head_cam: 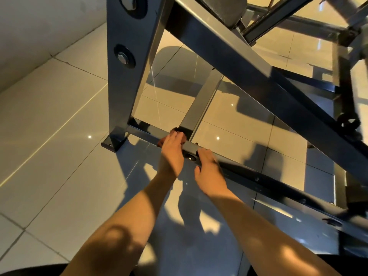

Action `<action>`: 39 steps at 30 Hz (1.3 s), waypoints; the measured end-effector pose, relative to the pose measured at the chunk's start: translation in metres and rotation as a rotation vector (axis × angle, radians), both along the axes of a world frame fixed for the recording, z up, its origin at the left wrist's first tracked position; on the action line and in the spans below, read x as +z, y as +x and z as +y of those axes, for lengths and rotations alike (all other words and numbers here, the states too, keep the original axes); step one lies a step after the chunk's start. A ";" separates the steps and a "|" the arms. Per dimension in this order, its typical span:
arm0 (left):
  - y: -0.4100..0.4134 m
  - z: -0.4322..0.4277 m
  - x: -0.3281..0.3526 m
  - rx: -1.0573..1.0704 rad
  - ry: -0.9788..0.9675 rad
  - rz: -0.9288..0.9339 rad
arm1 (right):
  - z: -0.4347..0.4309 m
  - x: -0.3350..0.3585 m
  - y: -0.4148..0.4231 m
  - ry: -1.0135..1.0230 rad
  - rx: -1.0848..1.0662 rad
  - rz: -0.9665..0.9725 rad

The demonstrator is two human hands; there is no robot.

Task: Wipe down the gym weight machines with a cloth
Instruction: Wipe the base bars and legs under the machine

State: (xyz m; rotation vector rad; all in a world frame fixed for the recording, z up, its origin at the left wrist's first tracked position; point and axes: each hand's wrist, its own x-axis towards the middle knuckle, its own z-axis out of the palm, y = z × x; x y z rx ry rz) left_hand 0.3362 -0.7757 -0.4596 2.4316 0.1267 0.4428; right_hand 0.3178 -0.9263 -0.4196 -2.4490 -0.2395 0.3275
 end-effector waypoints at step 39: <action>-0.108 -0.014 0.046 0.161 -0.758 0.228 | 0.012 0.062 -0.057 0.618 -0.280 0.173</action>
